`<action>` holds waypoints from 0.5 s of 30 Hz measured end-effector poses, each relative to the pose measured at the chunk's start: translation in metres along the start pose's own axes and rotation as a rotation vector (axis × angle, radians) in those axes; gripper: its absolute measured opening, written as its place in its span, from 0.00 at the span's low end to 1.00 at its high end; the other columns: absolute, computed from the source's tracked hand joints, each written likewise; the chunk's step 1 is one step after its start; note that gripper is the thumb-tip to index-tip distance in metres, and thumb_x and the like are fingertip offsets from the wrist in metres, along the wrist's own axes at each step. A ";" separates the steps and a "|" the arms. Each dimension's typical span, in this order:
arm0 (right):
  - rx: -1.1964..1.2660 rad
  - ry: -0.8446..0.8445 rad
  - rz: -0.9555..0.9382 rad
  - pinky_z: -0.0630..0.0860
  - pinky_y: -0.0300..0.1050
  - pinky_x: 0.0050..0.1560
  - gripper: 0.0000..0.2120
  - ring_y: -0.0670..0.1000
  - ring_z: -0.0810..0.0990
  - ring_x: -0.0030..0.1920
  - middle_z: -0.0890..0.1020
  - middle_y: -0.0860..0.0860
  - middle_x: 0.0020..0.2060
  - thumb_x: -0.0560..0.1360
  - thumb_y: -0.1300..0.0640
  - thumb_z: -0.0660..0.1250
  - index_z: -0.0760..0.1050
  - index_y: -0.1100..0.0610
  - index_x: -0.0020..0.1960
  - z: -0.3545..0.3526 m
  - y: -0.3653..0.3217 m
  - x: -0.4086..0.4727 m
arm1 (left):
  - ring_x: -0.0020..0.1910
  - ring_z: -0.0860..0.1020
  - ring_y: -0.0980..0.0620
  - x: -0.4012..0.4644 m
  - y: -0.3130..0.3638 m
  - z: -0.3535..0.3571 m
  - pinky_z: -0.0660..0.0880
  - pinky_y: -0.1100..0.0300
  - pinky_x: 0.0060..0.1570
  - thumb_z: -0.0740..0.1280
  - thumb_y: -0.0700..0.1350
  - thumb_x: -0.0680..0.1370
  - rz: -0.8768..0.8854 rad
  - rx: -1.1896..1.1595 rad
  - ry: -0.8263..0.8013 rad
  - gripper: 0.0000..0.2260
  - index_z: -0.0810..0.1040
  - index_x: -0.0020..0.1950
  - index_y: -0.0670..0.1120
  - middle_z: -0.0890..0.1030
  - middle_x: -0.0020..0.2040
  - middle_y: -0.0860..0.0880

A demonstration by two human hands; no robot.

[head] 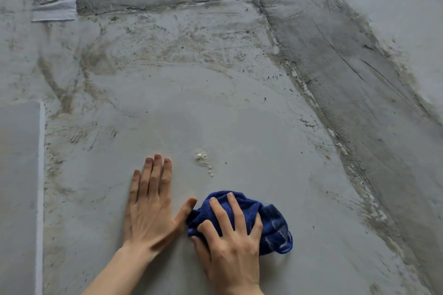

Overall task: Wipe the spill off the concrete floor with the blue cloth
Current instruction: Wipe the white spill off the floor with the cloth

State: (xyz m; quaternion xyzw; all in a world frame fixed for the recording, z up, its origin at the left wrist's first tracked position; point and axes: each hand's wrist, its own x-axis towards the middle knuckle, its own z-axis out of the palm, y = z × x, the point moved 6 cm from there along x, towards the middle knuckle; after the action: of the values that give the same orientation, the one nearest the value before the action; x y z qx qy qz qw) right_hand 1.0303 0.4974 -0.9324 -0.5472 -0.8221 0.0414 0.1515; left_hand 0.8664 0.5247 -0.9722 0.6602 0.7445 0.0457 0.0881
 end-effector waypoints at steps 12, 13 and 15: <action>0.086 -0.150 0.044 0.63 0.76 0.67 0.22 0.56 0.63 0.77 0.71 0.47 0.74 0.77 0.49 0.67 0.69 0.43 0.70 0.012 0.075 0.049 | 0.81 0.49 0.45 0.000 0.002 -0.001 0.51 0.41 0.77 0.55 0.67 0.76 -0.013 -0.017 -0.023 0.41 0.51 0.81 0.45 0.52 0.82 0.43; 0.097 -0.155 0.054 0.61 0.76 0.68 0.21 0.56 0.62 0.78 0.70 0.47 0.74 0.77 0.49 0.67 0.70 0.43 0.69 0.012 0.083 0.059 | 0.81 0.49 0.45 0.001 0.002 -0.001 0.51 0.41 0.77 0.55 0.66 0.76 -0.014 -0.020 -0.022 0.41 0.51 0.81 0.45 0.52 0.82 0.43; 0.123 -0.172 0.091 0.58 0.76 0.70 0.18 0.56 0.59 0.79 0.69 0.47 0.75 0.79 0.47 0.66 0.71 0.42 0.69 0.014 0.098 0.083 | 0.81 0.49 0.45 0.001 0.002 -0.001 0.52 0.41 0.77 0.55 0.66 0.75 -0.017 -0.022 -0.023 0.40 0.52 0.81 0.45 0.52 0.82 0.43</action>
State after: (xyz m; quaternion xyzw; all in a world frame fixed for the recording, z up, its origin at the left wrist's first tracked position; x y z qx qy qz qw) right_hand 1.0835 0.6134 -0.9512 -0.5679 -0.8024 0.1456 0.1117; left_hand 0.8684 0.5258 -0.9708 0.6532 0.7486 0.0456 0.1045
